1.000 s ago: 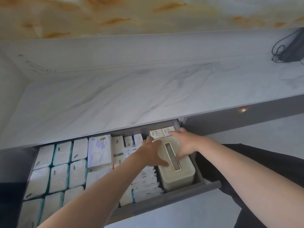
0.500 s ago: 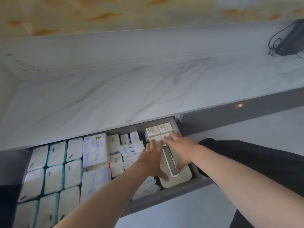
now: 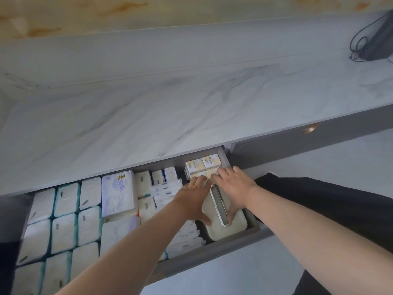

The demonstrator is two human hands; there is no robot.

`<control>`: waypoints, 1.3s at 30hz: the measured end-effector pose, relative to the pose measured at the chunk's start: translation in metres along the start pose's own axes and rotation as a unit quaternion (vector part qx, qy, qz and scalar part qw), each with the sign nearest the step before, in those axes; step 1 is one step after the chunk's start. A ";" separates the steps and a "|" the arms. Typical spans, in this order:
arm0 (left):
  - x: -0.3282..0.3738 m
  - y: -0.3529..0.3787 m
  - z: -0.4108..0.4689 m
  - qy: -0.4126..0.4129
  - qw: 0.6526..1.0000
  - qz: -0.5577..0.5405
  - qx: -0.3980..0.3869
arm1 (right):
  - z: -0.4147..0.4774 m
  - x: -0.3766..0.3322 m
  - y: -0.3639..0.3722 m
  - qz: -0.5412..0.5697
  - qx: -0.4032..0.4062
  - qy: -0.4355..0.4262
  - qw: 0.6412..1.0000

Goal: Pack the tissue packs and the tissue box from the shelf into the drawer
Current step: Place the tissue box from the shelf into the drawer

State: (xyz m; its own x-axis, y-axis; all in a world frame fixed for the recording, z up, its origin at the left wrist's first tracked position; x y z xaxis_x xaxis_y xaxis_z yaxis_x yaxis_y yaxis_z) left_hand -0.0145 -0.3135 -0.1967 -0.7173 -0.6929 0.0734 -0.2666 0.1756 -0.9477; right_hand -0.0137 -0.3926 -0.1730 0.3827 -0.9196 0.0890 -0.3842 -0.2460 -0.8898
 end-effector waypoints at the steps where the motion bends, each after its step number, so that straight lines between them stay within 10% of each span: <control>1: -0.001 0.000 0.000 0.002 1.000 -0.003 0.002 | 0.001 0.002 0.001 0.009 0.002 -0.003 1.000; 10: -0.017 -0.005 -0.016 -0.025 0.986 -0.146 0.078 | 0.005 0.007 -0.001 0.105 0.004 0.000 0.994; 39: 0.016 -0.001 -0.087 -0.032 0.983 -0.174 -0.053 | -0.071 -0.042 0.005 0.294 -0.097 0.086 0.947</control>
State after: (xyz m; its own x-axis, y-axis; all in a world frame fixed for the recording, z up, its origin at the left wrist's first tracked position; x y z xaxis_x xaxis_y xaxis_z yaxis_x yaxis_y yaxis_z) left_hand -0.0824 -0.2637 -0.1678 -0.5298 -0.7659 0.3642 -0.5559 -0.0107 -0.8311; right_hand -0.0913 -0.3771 -0.1490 -0.0812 -0.9472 -0.3102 -0.6422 0.2877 -0.7105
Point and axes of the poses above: each hand's wrist, its own z-axis towards the middle knuckle, its own y-axis out of the palm, x = y × z, the point moved 10 cm from there along z, towards the middle knuckle, and after that the axes turned 8 degrees about z, right-handed, at the moved point
